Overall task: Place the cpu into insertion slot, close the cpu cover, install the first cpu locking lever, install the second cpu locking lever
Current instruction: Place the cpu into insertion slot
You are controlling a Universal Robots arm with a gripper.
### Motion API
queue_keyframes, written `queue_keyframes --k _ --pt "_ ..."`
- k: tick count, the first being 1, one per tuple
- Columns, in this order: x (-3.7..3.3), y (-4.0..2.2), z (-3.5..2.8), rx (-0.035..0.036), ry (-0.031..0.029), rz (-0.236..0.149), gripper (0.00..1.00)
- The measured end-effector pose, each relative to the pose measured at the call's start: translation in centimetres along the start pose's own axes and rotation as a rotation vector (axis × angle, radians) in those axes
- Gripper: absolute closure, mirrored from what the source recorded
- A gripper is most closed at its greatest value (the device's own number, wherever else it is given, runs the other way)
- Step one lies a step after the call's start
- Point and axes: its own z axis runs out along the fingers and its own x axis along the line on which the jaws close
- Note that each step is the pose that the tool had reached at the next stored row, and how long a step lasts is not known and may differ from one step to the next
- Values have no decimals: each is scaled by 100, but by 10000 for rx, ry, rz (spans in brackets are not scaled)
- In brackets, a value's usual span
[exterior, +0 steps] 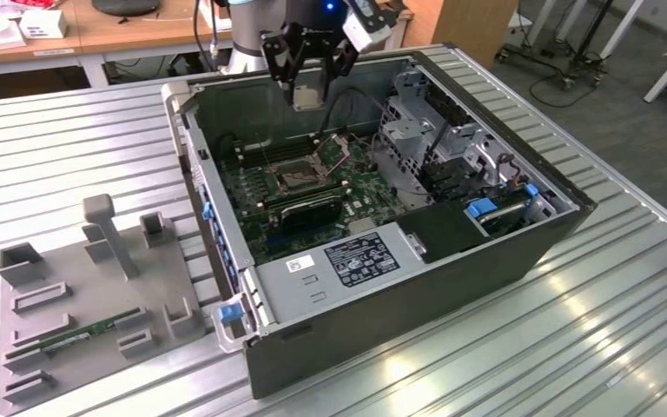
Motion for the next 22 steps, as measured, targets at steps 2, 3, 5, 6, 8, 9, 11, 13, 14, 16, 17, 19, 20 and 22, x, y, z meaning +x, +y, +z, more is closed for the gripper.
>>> queue_keyframes --k 2,3,5,6,8,9,11,13,14,16,17,19,20,22 --pt "0 -1 13 -8 -32 358 46" --pt "0 -2 19 -10 -47 538 46" --pt "-1 -3 32 -18 -80 911 46" --pt "-1 -3 38 -21 -96 1092 46" --pt "-1 -4 48 -27 -128 1450 46" --pt "-1 -5 53 -32 -144 1629 46" --pt "-1 -5 62 -38 -177 1998 46" --pt "-1 -6 71 -45 -209 2363 46" --pt "-2 -7 75 -48 -225 2534 46" --pt "-2 -7 83 -55 -257 2898 46" --pt "-2 -8 87 -59 -273 3078 46" --pt "-2 -8 95 -66 -306 3447 46" --pt "-2 -9 99 -69 -321 3627 46" --pt "-2 -9 107 -76 -353 3985 46"
